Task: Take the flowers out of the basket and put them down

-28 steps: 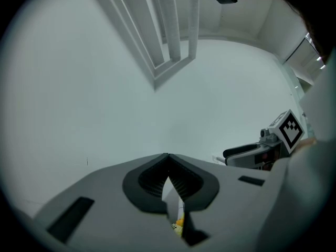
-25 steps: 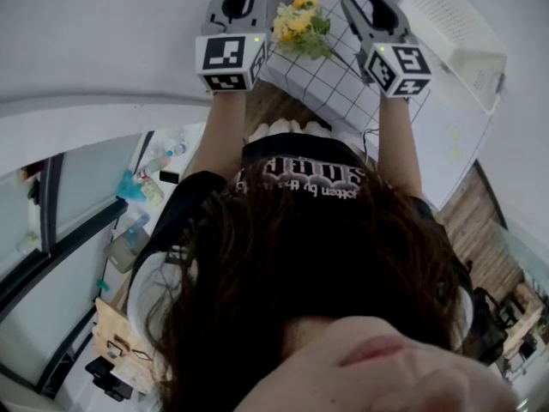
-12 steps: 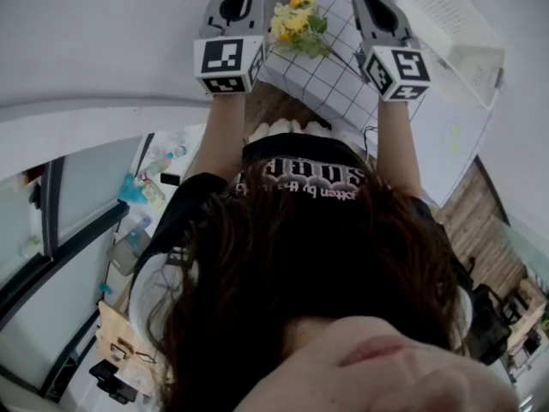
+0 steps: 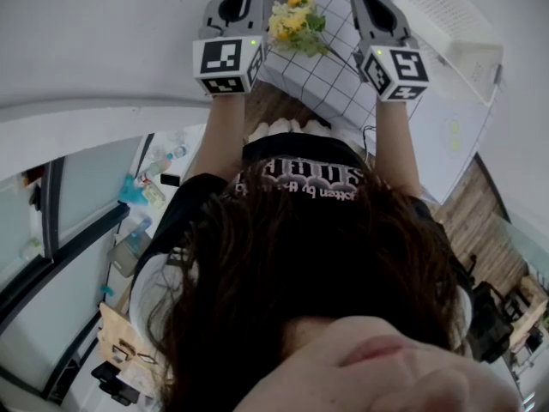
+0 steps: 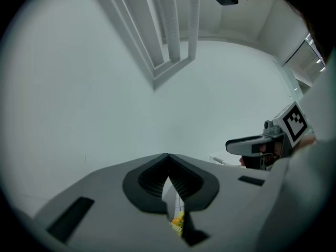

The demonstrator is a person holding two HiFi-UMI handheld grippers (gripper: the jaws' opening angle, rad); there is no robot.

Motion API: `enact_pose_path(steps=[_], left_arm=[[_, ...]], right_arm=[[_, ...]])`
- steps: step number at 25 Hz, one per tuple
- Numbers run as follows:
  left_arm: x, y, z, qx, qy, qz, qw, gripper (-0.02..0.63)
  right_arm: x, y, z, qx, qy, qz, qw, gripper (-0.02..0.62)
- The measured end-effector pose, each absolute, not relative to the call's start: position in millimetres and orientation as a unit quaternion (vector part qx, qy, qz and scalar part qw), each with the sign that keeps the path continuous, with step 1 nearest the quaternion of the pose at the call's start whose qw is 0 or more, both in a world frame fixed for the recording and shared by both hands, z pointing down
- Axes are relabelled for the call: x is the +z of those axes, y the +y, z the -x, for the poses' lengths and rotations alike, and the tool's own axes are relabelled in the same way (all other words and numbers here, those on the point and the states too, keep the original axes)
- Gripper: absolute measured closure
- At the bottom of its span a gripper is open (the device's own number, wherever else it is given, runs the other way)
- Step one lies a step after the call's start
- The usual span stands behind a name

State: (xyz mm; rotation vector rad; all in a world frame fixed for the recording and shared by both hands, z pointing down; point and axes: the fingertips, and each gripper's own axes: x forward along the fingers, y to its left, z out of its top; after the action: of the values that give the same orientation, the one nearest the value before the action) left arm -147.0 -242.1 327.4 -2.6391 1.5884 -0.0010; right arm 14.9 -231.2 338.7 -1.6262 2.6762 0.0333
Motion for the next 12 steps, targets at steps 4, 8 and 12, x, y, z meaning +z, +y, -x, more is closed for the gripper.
enact_pose_path(steps=[4, 8, 12], left_arm=[[327.3, -241.2, 146.1, 0.0, 0.514, 0.857, 0.031, 0.604], [327.5, -241.0, 145.8, -0.001, 0.514, 0.857, 0.031, 0.604], [327.3, -240.1, 146.0, -0.001, 0.513, 0.858, 0.032, 0.604]], right_arm=[[338.2, -229.9, -15.1, 0.01, 0.855, 0.518, 0.004, 0.574], [338.3, -229.4, -14.7, 0.012, 0.855, 0.518, -0.001, 0.574], [337.5, -227.9, -14.8, 0.015, 0.854, 0.521, -0.002, 0.574]])
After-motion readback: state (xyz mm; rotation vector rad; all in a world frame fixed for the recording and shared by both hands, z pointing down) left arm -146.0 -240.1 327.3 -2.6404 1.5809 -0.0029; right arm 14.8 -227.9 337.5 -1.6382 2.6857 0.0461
